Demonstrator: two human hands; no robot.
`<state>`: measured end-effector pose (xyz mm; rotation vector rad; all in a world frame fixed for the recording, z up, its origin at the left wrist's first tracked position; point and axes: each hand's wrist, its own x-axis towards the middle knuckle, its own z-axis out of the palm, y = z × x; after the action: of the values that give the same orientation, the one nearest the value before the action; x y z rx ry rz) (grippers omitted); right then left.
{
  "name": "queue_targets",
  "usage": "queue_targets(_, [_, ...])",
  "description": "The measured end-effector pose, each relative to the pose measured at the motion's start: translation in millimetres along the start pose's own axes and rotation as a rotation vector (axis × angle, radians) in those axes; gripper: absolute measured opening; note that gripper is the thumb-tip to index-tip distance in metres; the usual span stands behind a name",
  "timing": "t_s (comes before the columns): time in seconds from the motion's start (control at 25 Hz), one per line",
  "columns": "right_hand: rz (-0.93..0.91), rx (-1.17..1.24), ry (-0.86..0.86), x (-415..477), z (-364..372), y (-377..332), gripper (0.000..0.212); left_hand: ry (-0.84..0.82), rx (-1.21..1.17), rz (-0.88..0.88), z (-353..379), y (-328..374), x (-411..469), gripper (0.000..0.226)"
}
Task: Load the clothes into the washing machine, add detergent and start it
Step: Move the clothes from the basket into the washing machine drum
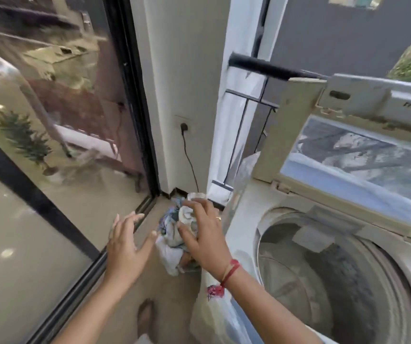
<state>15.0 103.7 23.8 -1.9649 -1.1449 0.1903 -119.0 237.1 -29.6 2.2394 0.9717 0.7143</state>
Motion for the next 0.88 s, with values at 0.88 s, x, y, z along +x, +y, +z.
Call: queue_targets(0.88, [0.776,-0.855,-0.58,134.0,267.1,322.6,0.075,-0.98,0.33,-0.004,233.4,-304.4,166.1,0.049])
